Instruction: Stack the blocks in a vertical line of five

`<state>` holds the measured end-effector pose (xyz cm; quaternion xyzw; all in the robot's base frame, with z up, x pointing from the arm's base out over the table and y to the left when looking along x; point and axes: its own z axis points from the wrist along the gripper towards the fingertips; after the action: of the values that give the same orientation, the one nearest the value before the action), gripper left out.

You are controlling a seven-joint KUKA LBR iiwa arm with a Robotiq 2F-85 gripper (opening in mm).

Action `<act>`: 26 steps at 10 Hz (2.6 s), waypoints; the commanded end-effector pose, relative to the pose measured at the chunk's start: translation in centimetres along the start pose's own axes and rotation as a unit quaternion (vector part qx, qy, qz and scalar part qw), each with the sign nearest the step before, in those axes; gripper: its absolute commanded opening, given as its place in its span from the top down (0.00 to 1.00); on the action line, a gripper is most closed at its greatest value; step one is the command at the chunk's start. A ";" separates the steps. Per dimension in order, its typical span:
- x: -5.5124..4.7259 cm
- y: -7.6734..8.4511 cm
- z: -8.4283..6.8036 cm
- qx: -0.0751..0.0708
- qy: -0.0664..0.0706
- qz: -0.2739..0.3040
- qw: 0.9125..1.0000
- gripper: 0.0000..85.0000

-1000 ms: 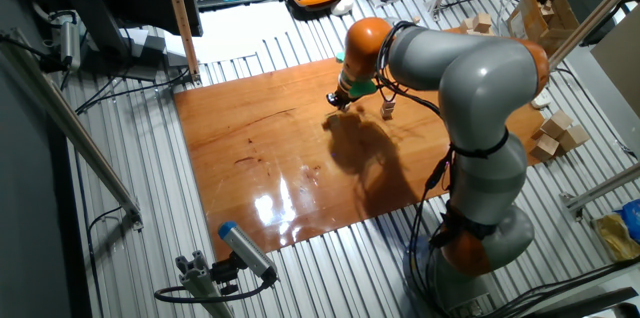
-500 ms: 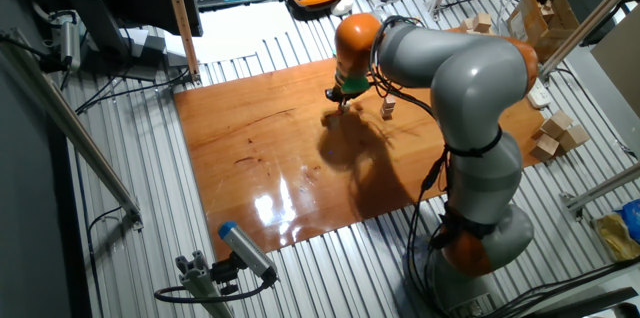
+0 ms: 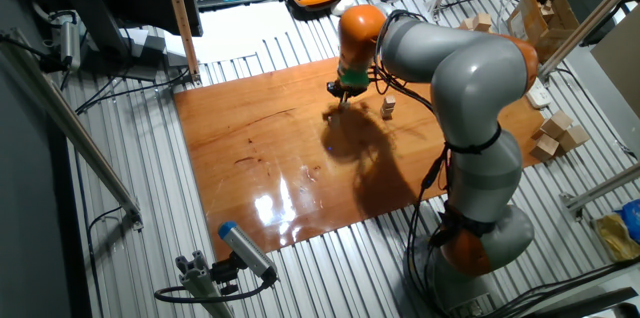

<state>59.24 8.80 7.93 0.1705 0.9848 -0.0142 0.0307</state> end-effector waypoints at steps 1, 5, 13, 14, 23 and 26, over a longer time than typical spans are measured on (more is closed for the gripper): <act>0.0 0.0 0.0 0.014 0.001 0.101 0.995 1.00; 0.1 0.0 0.2 -0.003 0.004 0.148 0.989 0.80; -0.5 -0.4 0.7 0.023 -0.002 0.213 0.977 0.60; -0.7 -0.5 0.8 0.023 0.000 0.214 0.977 0.60; -0.9 -1.2 1.6 0.024 -0.002 0.244 0.970 0.60; -1.0 -1.3 2.0 0.027 -0.004 0.253 0.967 0.60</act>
<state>59.85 7.11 6.03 0.4160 0.9081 -0.0340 0.0324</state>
